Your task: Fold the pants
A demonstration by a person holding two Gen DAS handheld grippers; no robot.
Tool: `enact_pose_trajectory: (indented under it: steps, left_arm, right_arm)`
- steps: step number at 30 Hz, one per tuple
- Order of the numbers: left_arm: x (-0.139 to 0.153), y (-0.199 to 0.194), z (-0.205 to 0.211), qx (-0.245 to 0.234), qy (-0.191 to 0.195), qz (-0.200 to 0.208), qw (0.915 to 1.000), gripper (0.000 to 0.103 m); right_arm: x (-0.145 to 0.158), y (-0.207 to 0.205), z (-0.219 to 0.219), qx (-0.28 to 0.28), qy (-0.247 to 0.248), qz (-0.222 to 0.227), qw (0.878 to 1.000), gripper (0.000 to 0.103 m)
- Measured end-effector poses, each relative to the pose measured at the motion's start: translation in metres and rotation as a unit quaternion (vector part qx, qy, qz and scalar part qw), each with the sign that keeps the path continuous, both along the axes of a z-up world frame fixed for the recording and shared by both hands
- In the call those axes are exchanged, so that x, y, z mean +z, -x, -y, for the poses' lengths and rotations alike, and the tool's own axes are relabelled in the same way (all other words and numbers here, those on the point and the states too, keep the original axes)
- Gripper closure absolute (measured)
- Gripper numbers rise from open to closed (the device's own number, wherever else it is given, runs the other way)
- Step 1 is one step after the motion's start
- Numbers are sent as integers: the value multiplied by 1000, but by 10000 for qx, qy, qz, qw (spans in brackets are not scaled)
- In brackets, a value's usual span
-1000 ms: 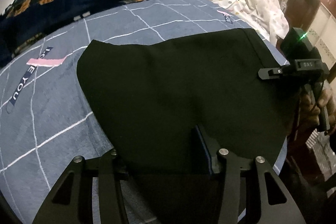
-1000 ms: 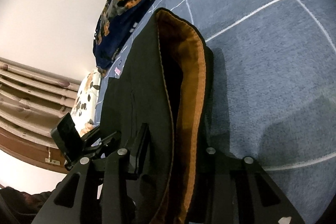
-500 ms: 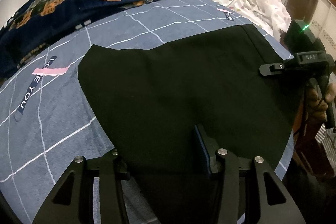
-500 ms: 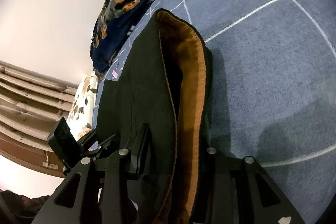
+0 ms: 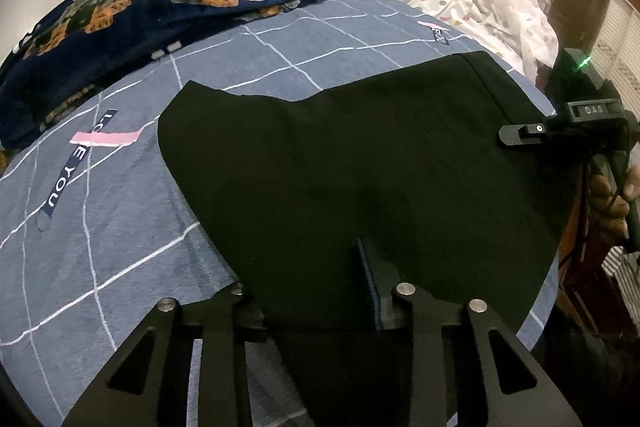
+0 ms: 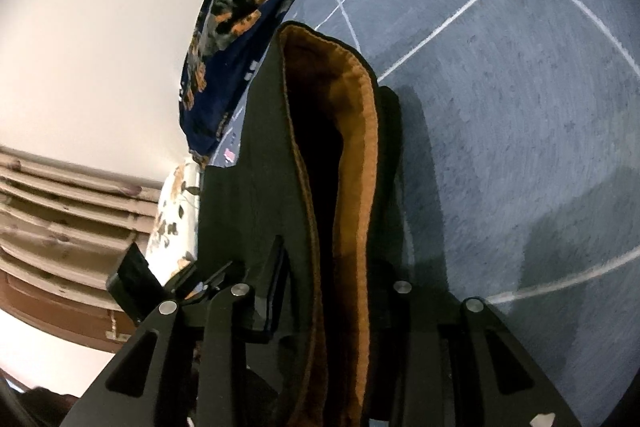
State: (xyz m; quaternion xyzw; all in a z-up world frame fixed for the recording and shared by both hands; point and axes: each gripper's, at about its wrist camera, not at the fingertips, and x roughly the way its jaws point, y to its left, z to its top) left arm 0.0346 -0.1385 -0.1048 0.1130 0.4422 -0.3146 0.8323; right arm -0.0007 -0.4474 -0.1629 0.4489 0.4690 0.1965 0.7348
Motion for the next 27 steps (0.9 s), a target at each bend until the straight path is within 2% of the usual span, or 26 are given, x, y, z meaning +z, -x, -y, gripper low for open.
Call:
enact_pose_trajectory:
  steps: [7, 14, 19, 23, 27]
  left_arm:
    - [4, 0, -10, 99, 42, -40, 9999, 75]
    - [1, -5, -15, -7, 122, -243, 9996, 74]
    - [-7, -13, -18, -133, 254, -645, 9975, 63]
    - [-12, -19, -20, -122, 469, -946, 9943, 58]
    - [-11, -11, -12, -288, 334, -683, 9967, 59]
  right_arm:
    - [0, 3, -7, -49, -284, -16, 9996, 75]
    - [-1, 1, -9, 46, -44, -37, 10000, 75]
    - [-2, -2, -9, 169, 59, -74, 9998, 73]
    - [-3, -4, -9, 248, 46, -108, 9996, 73]
    - [-1, -4, -12, 268, 124, -74, 9995, 73]
